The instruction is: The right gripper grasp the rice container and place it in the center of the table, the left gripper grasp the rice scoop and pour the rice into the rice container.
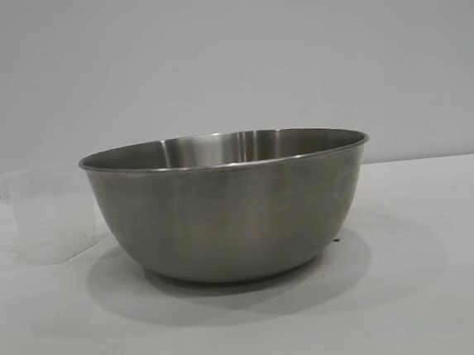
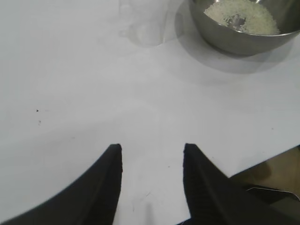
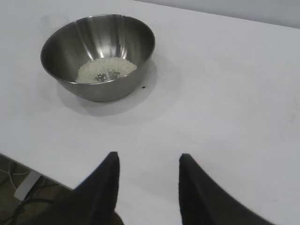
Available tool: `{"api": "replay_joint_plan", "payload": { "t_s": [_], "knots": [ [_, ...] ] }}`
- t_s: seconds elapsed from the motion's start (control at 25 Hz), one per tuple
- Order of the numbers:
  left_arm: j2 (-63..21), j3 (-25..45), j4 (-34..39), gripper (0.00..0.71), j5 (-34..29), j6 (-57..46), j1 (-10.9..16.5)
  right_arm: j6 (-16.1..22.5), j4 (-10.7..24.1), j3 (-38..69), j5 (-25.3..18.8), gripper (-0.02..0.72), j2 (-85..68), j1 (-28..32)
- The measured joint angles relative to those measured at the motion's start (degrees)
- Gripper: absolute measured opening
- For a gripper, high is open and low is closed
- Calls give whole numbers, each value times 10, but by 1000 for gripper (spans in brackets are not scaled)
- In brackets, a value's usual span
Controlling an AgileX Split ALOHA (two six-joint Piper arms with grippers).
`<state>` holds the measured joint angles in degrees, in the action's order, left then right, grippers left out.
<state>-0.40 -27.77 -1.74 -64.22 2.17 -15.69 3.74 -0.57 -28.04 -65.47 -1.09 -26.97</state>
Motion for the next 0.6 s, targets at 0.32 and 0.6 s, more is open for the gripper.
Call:
{"api": "replay_joint_plan", "payload": {
  "t_s": [0.32, 0.6],
  "knots": [
    [-6, 0, -1, 258, 0, 0, 101, 0, 1, 0, 1, 251, 0, 179],
    [-6, 0, -1, 258, 0, 0, 143, 0, 1, 0, 1, 251, 0, 293]
  ]
}}
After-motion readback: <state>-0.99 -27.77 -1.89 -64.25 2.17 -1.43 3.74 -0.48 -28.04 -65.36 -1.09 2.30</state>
